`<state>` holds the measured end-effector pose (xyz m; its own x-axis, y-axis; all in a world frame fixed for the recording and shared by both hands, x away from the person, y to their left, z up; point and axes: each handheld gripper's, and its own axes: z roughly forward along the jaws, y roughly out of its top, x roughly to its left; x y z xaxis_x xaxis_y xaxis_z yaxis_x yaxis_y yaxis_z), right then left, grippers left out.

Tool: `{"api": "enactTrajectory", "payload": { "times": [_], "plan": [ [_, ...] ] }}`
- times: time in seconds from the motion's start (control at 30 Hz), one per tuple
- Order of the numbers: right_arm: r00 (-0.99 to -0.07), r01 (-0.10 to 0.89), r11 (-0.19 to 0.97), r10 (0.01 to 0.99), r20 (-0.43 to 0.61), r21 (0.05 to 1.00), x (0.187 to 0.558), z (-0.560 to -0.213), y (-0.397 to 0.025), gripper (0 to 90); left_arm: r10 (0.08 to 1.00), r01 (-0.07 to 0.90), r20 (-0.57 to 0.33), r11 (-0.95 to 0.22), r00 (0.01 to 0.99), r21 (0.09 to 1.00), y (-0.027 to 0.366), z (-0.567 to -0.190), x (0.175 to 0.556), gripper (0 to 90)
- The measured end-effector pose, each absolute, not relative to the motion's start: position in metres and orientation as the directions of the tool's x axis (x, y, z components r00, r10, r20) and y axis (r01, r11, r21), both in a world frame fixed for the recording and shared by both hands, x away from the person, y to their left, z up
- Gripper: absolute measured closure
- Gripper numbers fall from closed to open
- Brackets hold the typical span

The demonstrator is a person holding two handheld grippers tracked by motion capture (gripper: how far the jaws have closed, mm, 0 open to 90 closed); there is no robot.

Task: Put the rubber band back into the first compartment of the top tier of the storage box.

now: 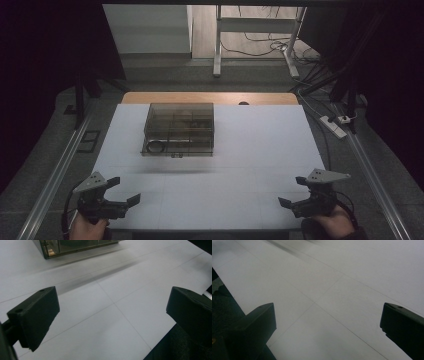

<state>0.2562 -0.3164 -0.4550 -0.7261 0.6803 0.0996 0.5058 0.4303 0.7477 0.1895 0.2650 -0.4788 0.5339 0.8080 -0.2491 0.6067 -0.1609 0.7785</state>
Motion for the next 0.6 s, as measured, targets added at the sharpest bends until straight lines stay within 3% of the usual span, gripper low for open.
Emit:
{"api": "enactTrajectory", "payload": {
  "times": [0.6],
  "plan": [
    [-0.726,0.506,0.430,0.680,0.099,0.748,0.2559,-0.4551,-0.3168,0.2,0.821,0.633,-0.203,-0.228,0.533,0.739,0.2620,-0.4794,0.1862,0.0]
  ]
}}
